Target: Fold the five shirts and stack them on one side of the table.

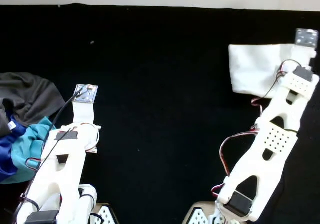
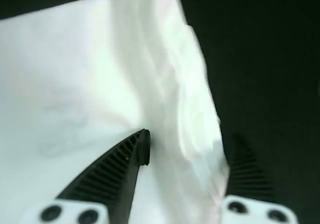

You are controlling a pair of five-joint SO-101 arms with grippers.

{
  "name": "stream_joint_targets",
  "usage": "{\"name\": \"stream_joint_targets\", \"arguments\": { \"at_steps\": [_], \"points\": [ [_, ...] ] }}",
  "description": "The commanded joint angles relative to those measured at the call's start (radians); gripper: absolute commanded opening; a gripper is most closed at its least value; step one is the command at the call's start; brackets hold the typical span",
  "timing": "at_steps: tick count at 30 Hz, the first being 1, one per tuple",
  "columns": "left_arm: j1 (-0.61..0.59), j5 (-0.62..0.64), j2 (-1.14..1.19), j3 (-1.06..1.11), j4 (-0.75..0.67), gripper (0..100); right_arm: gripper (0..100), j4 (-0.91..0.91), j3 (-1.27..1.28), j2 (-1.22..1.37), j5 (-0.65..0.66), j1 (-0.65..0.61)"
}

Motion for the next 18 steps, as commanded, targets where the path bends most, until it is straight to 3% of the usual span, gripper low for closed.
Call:
{"name": "stream_joint_targets", "arguments": {
  "at_steps": [1, 13, 16, 18],
  "points": [
    [0.012, -0.009, -0.012, 0.002, -0.020, 1, 27.4, 0.111, -0.153, -0.119, -0.072, 0.016],
    [0.012, -0.009, -0.012, 0.002, -0.020, 1, 27.4, 0.598, -0.533, -0.251, -0.074, -0.038],
    [0.012, -0.009, -0.012, 0.002, -0.020, 1, 27.4, 0.746, -0.555, -0.320, -0.074, -0.073],
    [0.012, -0.009, -0.012, 0.002, -0.020, 1, 27.4, 0.746, -0.519, -0.380, -0.074, -0.087]
  ]
}}
